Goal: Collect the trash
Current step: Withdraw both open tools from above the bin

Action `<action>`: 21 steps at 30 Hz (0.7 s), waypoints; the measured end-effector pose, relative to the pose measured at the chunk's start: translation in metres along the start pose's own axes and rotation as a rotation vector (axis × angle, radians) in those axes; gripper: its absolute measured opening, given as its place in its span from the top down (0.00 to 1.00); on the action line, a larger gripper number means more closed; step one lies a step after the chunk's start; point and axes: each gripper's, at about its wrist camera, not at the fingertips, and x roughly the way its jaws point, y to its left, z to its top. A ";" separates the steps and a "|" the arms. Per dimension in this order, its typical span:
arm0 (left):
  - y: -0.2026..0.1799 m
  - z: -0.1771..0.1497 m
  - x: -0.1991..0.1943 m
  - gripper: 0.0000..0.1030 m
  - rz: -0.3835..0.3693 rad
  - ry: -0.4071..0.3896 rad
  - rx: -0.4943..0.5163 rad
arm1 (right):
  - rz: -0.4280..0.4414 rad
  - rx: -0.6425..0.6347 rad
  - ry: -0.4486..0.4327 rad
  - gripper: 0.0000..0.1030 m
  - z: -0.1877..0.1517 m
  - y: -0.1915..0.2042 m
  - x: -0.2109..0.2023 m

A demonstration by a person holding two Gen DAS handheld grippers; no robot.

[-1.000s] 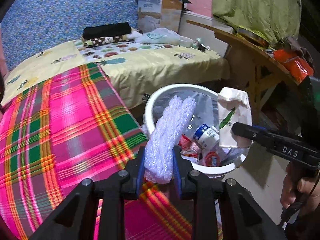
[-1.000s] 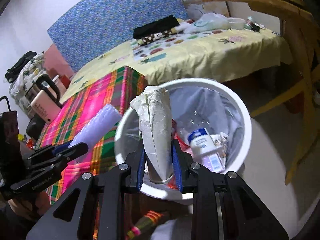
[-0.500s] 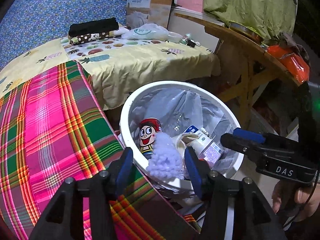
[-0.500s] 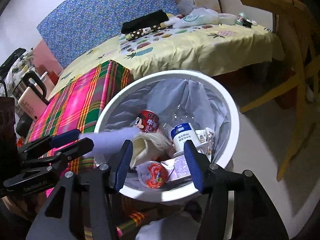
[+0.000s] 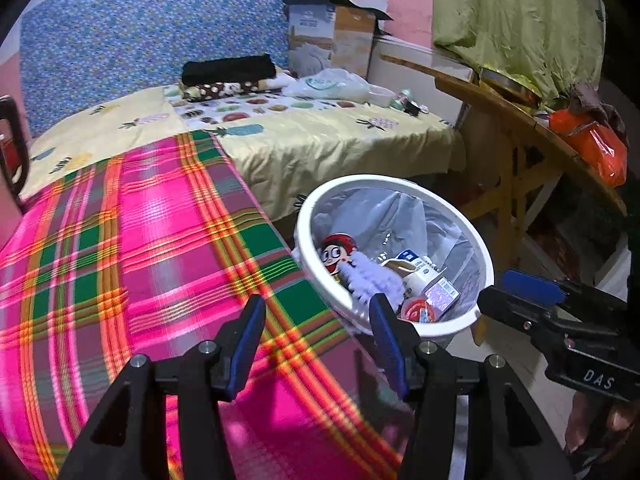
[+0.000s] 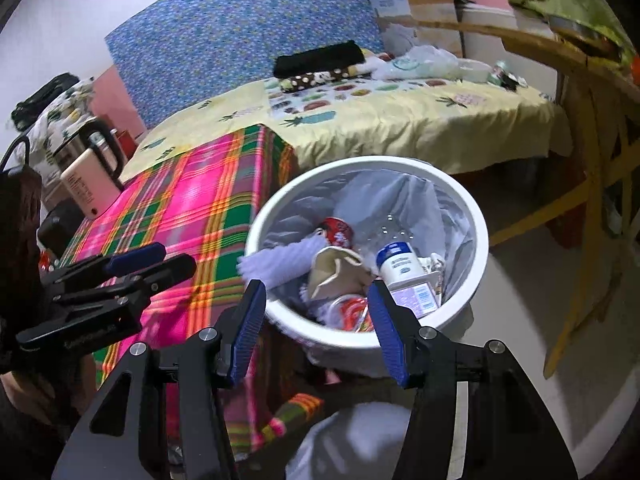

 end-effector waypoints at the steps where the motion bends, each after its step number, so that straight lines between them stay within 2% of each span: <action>1: 0.001 -0.003 -0.005 0.46 0.007 -0.007 -0.002 | 0.001 -0.005 -0.003 0.47 -0.001 0.003 -0.001; 11: 0.007 -0.026 -0.043 0.46 0.053 -0.048 -0.020 | 0.010 -0.062 -0.003 0.47 -0.018 0.027 -0.015; 21: 0.008 -0.046 -0.059 0.46 0.079 -0.056 -0.029 | 0.007 -0.095 -0.004 0.47 -0.028 0.037 -0.025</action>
